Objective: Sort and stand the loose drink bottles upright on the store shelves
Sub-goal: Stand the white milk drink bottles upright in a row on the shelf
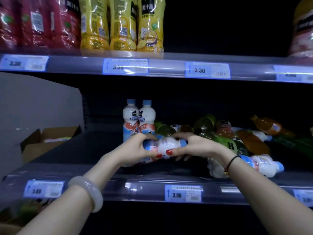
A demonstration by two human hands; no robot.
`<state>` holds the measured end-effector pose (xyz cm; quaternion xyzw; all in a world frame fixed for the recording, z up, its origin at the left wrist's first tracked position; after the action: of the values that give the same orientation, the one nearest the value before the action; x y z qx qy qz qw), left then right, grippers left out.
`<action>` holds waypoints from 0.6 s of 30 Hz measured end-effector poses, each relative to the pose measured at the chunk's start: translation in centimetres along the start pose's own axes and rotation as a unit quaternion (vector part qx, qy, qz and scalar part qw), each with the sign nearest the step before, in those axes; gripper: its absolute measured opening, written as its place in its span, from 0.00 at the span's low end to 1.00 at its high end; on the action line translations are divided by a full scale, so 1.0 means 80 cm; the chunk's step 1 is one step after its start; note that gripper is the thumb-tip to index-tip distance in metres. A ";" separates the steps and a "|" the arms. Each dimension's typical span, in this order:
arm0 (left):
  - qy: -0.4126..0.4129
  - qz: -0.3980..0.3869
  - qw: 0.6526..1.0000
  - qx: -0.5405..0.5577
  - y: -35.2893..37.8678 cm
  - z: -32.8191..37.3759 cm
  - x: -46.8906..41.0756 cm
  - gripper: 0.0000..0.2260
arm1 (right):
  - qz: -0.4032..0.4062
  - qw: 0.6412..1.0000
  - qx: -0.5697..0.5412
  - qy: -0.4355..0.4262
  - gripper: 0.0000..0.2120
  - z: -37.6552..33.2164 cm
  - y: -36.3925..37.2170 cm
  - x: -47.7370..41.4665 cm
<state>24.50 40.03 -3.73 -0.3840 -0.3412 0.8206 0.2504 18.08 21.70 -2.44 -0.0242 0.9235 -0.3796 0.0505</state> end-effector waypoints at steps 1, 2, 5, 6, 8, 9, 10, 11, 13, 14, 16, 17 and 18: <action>-0.004 0.047 0.997 0.054 -0.009 -0.007 0.003 0.21 | 0.006 0.993 -0.121 -0.010 0.20 -0.006 -0.001 -0.001; -0.008 0.095 0.988 0.120 -0.016 -0.014 0.005 0.19 | 0.022 0.967 -0.253 -0.018 0.17 -0.012 -0.004 -0.004; -0.039 0.209 0.933 0.291 -0.027 -0.038 0.019 0.16 | 0.130 0.959 -0.253 0.003 0.05 -0.012 -0.006 -0.026; -0.057 0.225 0.916 0.327 -0.025 -0.045 0.022 0.13 | 0.148 0.986 -0.072 0.031 0.06 -0.008 -0.001 -0.033; -0.085 0.247 0.892 0.369 -0.022 -0.056 0.024 0.07 | 0.112 0.950 0.275 0.092 0.15 0.004 0.018 -0.043; -0.092 0.254 0.887 0.375 -0.021 -0.059 0.023 0.06 | 0.109 0.913 0.374 0.121 0.18 0.010 0.027 -0.045; -0.097 0.256 0.886 0.375 -0.020 -0.061 0.022 0.06 | 0.120 0.886 0.423 0.145 0.21 0.015 0.034 -0.047; -0.098 0.256 0.887 0.372 -0.020 -0.061 0.020 0.06 | 0.139 0.873 0.441 0.158 0.22 0.019 0.040 -0.050; -0.099 0.257 0.888 0.369 -0.019 -0.062 0.018 0.07 | 0.154 0.855 0.469 0.157 0.22 0.025 0.044 -0.057; -0.102 0.256 0.889 0.367 -0.019 -0.063 0.018 0.08 | 0.153 0.854 0.474 0.151 0.21 0.027 0.043 -0.059; -0.105 0.248 0.889 0.370 -0.017 -0.065 0.018 0.10 | 0.152 0.876 0.435 0.141 0.22 0.029 0.037 -0.057; -0.106 0.240 0.888 0.379 -0.016 -0.066 0.019 0.12 | 0.157 0.892 0.402 0.137 0.22 0.027 0.033 -0.051; -0.108 0.229 0.885 0.390 -0.015 -0.068 0.019 0.16 | 0.170 0.909 0.357 0.130 0.22 0.022 0.027 -0.044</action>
<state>28.15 43.87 -6.09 -0.2314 0.0785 0.9585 0.1468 21.76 22.26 -4.96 0.2023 0.7148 -0.6695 -0.0011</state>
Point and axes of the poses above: each hand's wrist, its own x-axis away from the middle knuckle, its own y-axis out of the palm, z = x × y, the point moved 3 cm from there along -x, towards the middle knuckle, and after that the axes turned 2 degrees about y, right-handed, at the moved point
